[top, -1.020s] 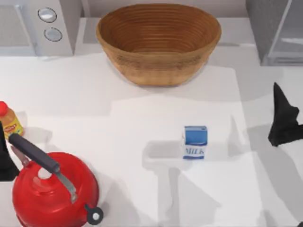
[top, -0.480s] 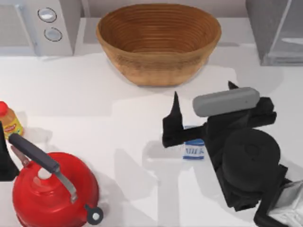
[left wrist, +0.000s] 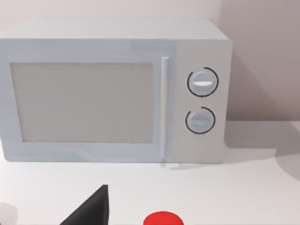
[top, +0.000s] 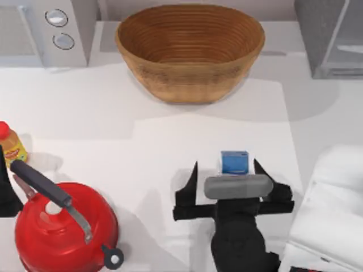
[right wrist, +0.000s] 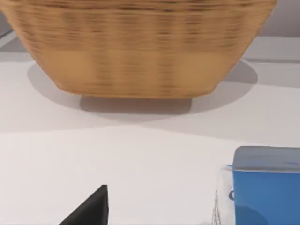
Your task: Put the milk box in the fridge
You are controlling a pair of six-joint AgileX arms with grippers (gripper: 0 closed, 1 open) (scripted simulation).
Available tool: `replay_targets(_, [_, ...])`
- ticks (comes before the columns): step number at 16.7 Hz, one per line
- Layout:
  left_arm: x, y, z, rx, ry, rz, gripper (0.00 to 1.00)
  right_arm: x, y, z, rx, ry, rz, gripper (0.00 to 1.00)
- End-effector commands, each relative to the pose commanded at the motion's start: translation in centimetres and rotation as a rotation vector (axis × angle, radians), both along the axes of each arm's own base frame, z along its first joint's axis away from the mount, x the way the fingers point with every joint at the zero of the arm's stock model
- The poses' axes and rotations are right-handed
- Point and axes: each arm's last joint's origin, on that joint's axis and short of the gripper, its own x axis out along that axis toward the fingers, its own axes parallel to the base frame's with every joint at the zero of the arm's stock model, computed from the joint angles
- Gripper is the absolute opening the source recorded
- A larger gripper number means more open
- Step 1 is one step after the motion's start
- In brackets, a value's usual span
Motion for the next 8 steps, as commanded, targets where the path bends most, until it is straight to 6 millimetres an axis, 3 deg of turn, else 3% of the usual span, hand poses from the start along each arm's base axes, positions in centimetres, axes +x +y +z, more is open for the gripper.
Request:
replay_targets(3, [0.0,0.0,0.0,0.000,0.000,0.000,1.00,-0.5,-0.7,-2.3,0.007,0.006,-0.045,1.00])
replay_targets(8, [0.0,0.0,0.0,0.000,0.000,0.000,1.00,-0.6,-0.9,-2.6,0.007,0.007,-0.053,1.00])
